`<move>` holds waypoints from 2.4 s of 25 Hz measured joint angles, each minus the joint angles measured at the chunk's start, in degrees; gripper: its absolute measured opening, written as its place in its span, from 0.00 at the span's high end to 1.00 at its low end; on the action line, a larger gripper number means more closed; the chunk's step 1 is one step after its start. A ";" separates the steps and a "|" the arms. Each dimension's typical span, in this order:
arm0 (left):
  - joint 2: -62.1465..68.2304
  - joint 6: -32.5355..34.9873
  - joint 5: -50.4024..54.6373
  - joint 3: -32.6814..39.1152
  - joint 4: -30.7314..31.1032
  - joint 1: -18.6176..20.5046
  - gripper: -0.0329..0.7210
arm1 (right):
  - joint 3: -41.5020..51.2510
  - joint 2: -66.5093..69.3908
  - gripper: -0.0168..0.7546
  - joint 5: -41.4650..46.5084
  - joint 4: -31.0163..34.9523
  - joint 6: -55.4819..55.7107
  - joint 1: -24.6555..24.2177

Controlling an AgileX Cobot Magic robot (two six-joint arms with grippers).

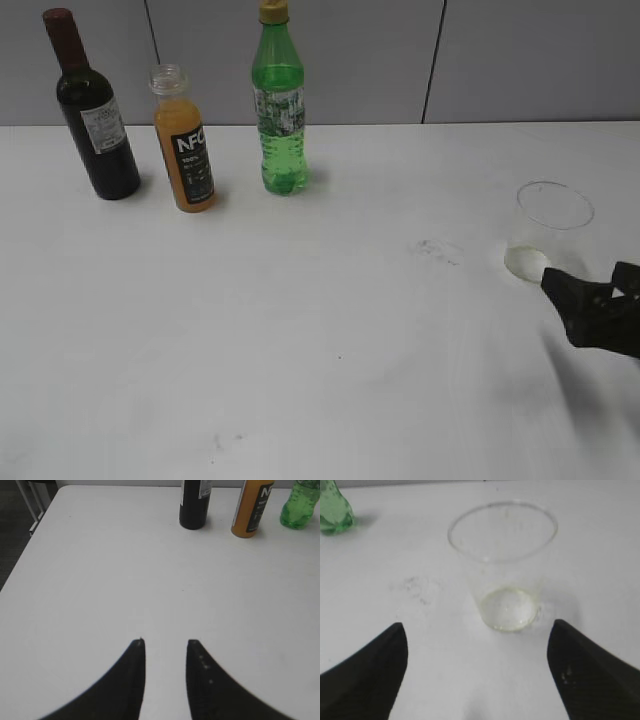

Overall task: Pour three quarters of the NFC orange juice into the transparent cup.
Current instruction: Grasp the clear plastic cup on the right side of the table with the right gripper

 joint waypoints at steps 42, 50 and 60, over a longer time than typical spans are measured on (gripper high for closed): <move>0.00 0.00 0.00 0.00 0.00 0.00 0.65 | -27.54 25.63 0.11 -0.98 -4.58 0.09 0.00; 0.00 0.00 0.00 0.00 0.00 0.00 0.65 | -27.80 25.73 0.12 0.57 -4.38 0.22 0.00; 0.00 0.00 0.00 0.00 0.00 0.00 0.65 | -27.80 25.73 0.17 1.46 -4.42 -1.72 0.00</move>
